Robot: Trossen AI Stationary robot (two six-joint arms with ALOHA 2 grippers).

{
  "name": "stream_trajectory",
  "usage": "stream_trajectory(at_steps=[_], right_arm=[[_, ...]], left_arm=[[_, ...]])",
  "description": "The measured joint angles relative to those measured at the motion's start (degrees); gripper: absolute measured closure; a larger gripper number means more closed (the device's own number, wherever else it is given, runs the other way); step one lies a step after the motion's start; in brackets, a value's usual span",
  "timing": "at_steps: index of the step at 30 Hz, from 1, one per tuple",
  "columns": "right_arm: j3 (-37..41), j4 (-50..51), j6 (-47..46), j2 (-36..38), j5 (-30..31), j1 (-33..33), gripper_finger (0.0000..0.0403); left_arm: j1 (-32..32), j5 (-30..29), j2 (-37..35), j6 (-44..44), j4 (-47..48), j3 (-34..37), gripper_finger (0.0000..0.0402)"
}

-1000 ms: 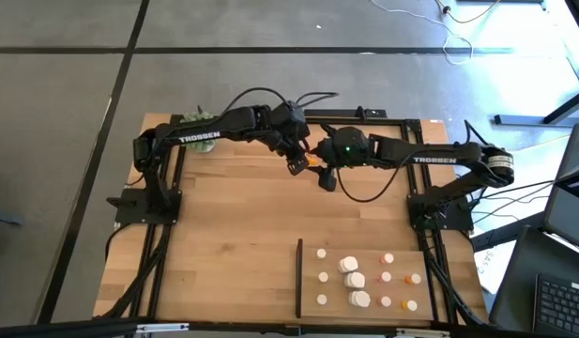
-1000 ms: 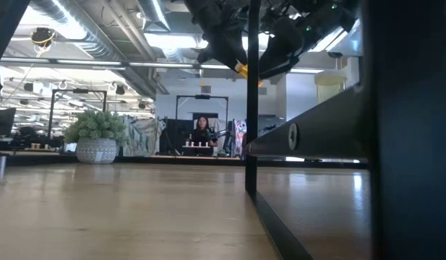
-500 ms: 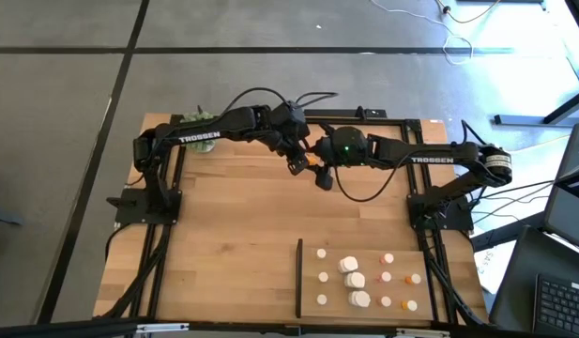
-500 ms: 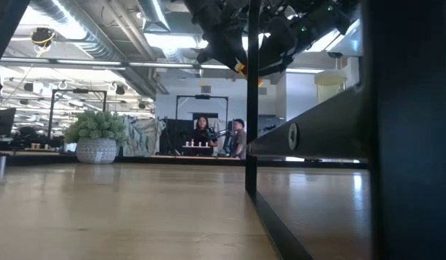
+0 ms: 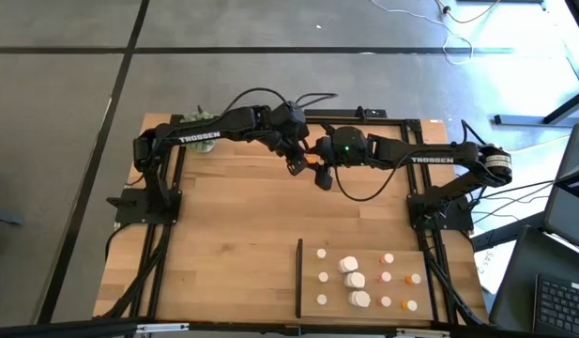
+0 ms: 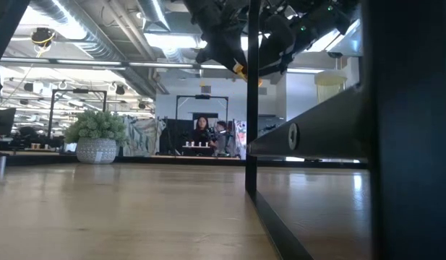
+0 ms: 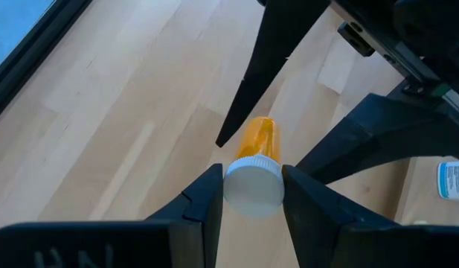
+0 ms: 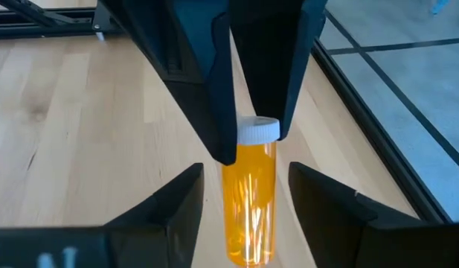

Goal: Pick and place medicine bottles onto shelf by color
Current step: Put the orange pill bottle on the shelf aligned with the other orange pill bottles

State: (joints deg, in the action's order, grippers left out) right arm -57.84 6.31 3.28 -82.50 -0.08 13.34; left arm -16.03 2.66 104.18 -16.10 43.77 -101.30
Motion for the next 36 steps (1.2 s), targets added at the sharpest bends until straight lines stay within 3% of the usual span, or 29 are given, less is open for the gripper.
stream_trajectory(at_steps=[18,36], right_arm=[[0.0,-1.3,-0.03,0.04,0.07,0.0,0.0295],[0.0,-0.36,-0.06,0.07,-0.03,0.0,0.0257]], left_arm=[[-0.07,-0.48,0.0,0.02,0.31,0.0,0.0287],[-0.07,-0.5,0.02,0.04,0.29,0.0,0.0287]])
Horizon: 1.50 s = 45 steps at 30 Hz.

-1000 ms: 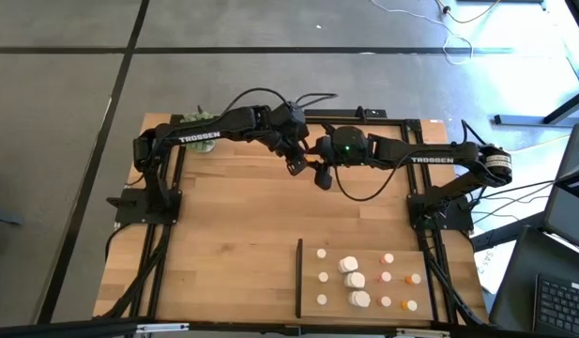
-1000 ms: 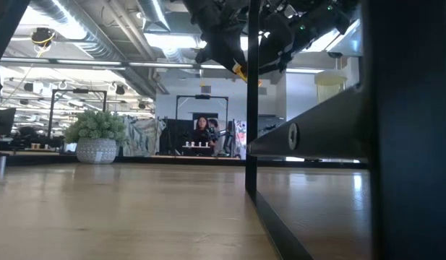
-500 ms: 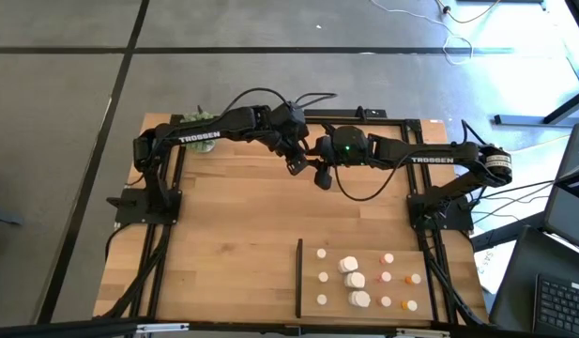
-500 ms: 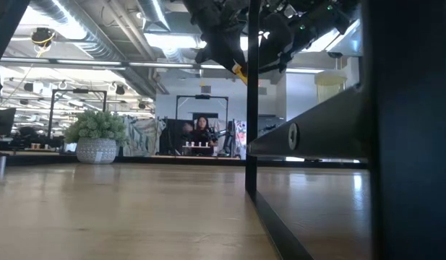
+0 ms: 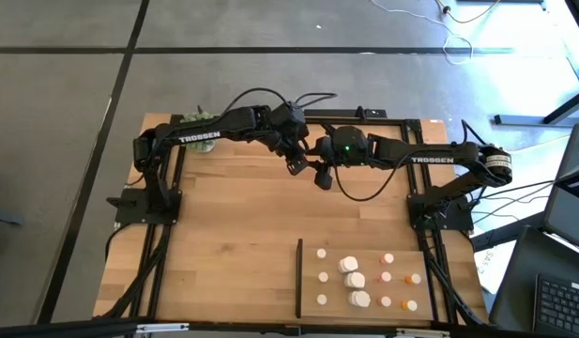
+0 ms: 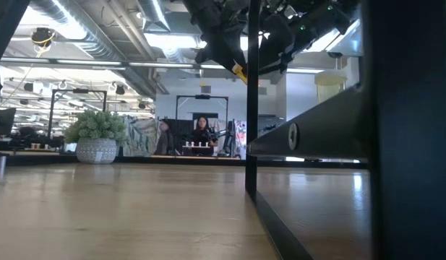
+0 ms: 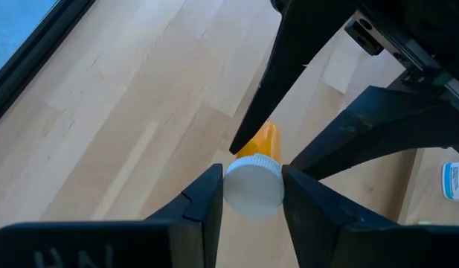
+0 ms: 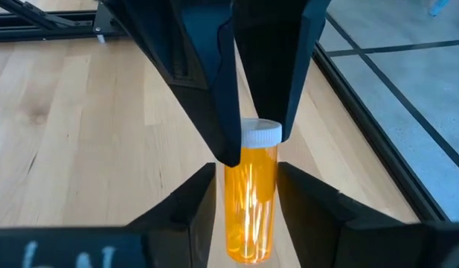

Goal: Pick and place medicine bottles onto shelf by color
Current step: Put the orange pill bottle on the shelf aligned with the other orange pill bottles

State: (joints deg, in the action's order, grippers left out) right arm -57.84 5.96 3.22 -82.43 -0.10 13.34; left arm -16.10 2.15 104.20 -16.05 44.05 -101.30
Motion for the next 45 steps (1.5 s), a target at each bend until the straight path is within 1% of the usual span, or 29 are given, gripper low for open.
stream_trajectory(at_steps=[8,17,27,31,41,45], right_arm=[[0.0,-0.02,0.02,0.0,0.4,0.0,0.0259],[0.0,-0.02,0.02,0.0,0.46,0.0,0.0297],[0.0,-0.02,0.07,0.02,0.62,0.0,0.0298],[0.0,-0.03,0.01,0.02,0.6,0.0,0.0289],[0.0,-0.07,0.0,0.02,0.42,-0.02,0.0243],[0.0,0.01,-0.13,0.02,0.44,-0.02,0.0243]], left_arm=[[0.0,0.02,0.01,0.0,0.0,0.0,0.0287],[0.0,0.0,0.02,0.0,-0.18,0.0,0.0287],[0.0,-0.03,0.02,0.02,-0.88,0.04,0.0287],[0.0,-0.02,0.02,0.02,-0.98,0.04,0.0287],[0.04,0.22,0.02,0.0,-1.44,0.04,0.0287],[0.15,0.17,0.04,0.0,-1.29,0.04,0.0287]])
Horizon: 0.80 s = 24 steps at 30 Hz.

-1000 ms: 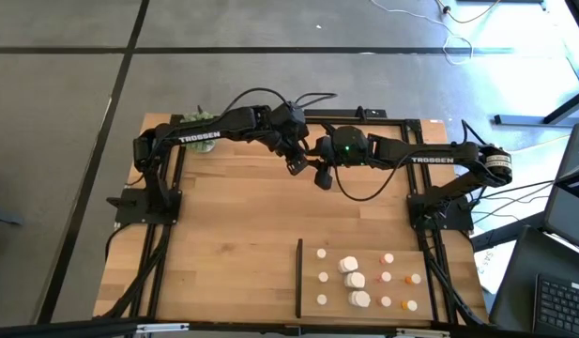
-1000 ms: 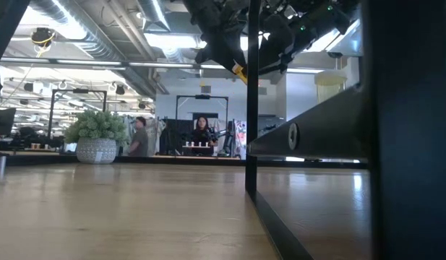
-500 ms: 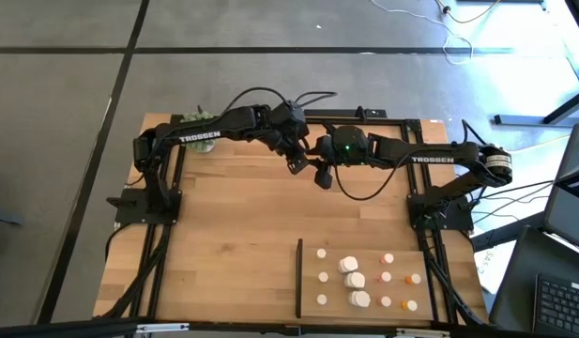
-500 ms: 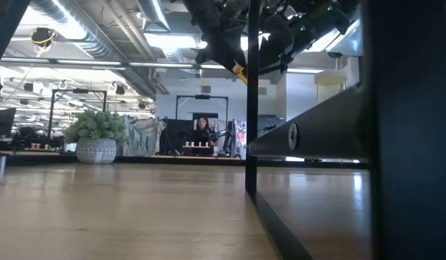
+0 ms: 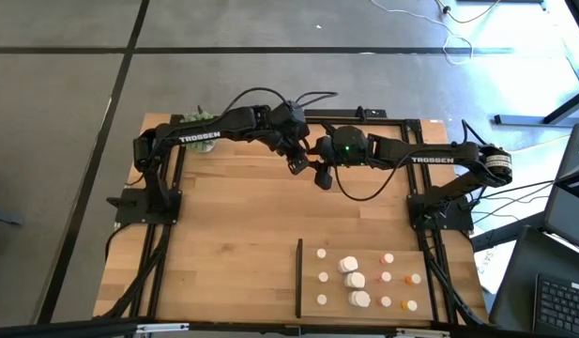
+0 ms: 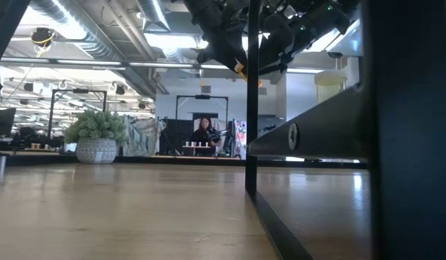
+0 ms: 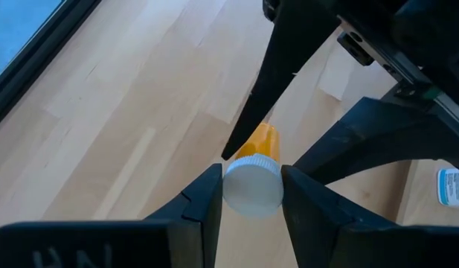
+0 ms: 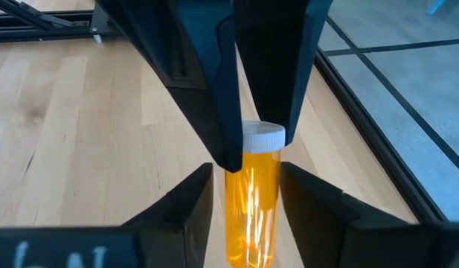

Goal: Pick and place medicine bottles onto shelf by color
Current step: Put the orange pill bottle on the shelf aligned with the other orange pill bottles

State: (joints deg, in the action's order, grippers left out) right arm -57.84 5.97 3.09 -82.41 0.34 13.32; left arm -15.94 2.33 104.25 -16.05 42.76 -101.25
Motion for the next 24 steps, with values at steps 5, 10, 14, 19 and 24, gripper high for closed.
stream_trajectory(at_steps=[5,10,14,19,24], right_arm=[[0.0,0.16,0.0,0.0,0.02,0.0,0.0274],[0.0,0.19,-0.11,0.0,0.02,0.0,0.0304],[0.0,0.19,-1.43,0.0,-0.03,-0.02,0.0306],[0.0,0.19,-1.53,0.0,-0.11,-0.02,0.03],[0.0,0.19,-1.52,0.0,-0.04,-0.02,0.03]], left_arm=[[0.22,-0.02,-0.01,0.0,0.11,0.0,0.0287],[0.22,-0.17,0.0,-0.02,0.15,0.0,0.0287],[0.21,0.99,-0.02,-0.29,0.18,0.0,0.0287],[-0.04,2.34,0.0,-0.33,0.24,0.0,0.0287],[-0.01,2.27,-0.02,1.23,0.19,0.0,0.0287]])
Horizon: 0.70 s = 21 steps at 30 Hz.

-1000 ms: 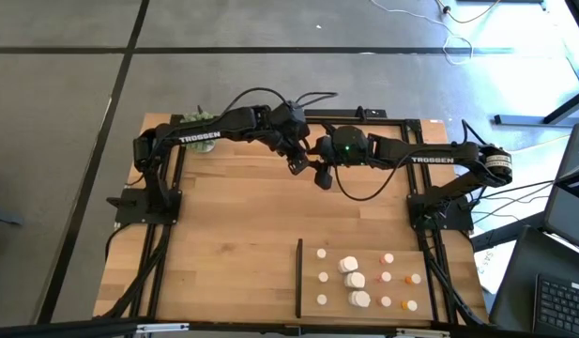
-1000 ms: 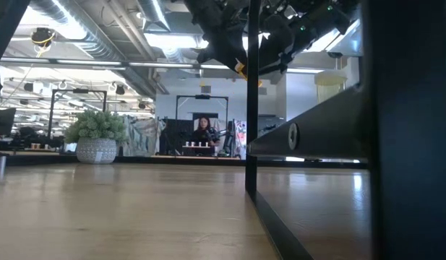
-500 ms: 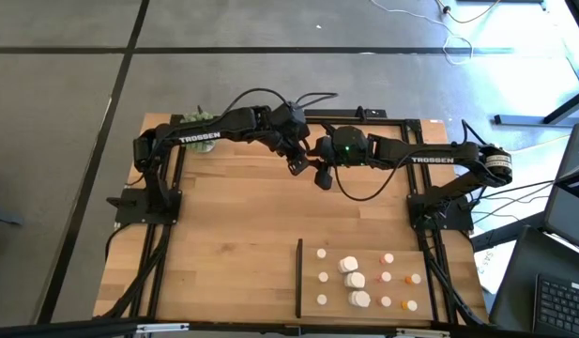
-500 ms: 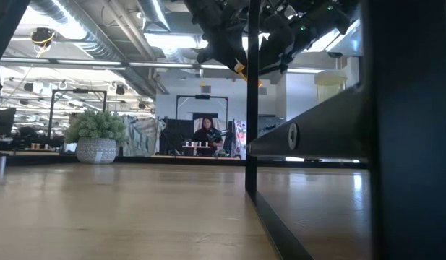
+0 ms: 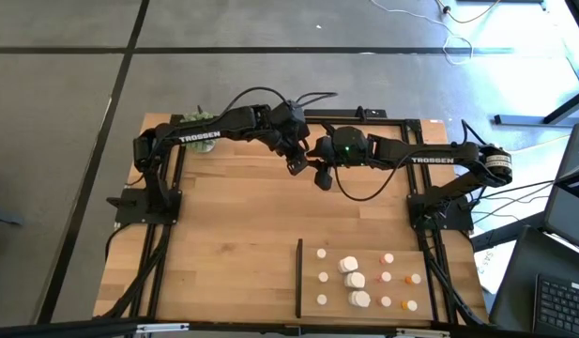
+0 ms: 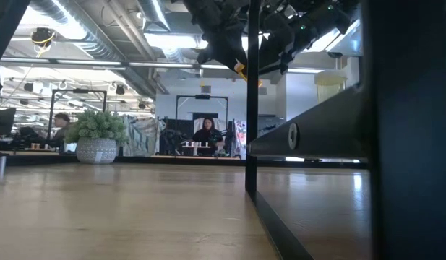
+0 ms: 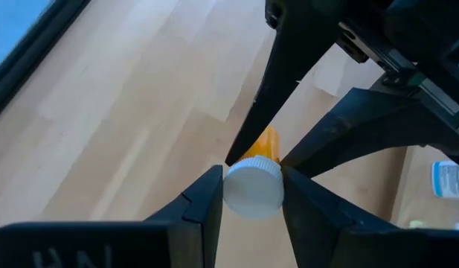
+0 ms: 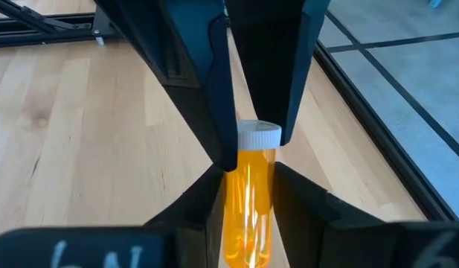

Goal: Pick and place medicine bottles onto shelf by color
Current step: Put the orange pill bottle on the shelf aligned with the other orange pill bottles

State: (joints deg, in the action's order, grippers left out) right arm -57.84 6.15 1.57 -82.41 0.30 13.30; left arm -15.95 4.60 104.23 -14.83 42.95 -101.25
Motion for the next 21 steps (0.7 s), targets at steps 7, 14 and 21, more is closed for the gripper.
stream_trajectory(at_steps=[7,14,21], right_arm=[[0.0,-0.06,0.17,0.0,0.25,0.04,0.0299],[0.0,-0.09,0.19,-0.02,0.27,0.04,0.0299],[0.0,-0.11,0.21,-0.04,0.25,0.04,0.0299]], left_arm=[[0.23,-1.59,0.02,0.65,-0.21,0.0,0.0287],[0.25,-1.87,0.02,1.75,-0.19,0.0,0.0287],[0.25,-2.16,0.02,1.41,-0.32,0.0,0.0287]])
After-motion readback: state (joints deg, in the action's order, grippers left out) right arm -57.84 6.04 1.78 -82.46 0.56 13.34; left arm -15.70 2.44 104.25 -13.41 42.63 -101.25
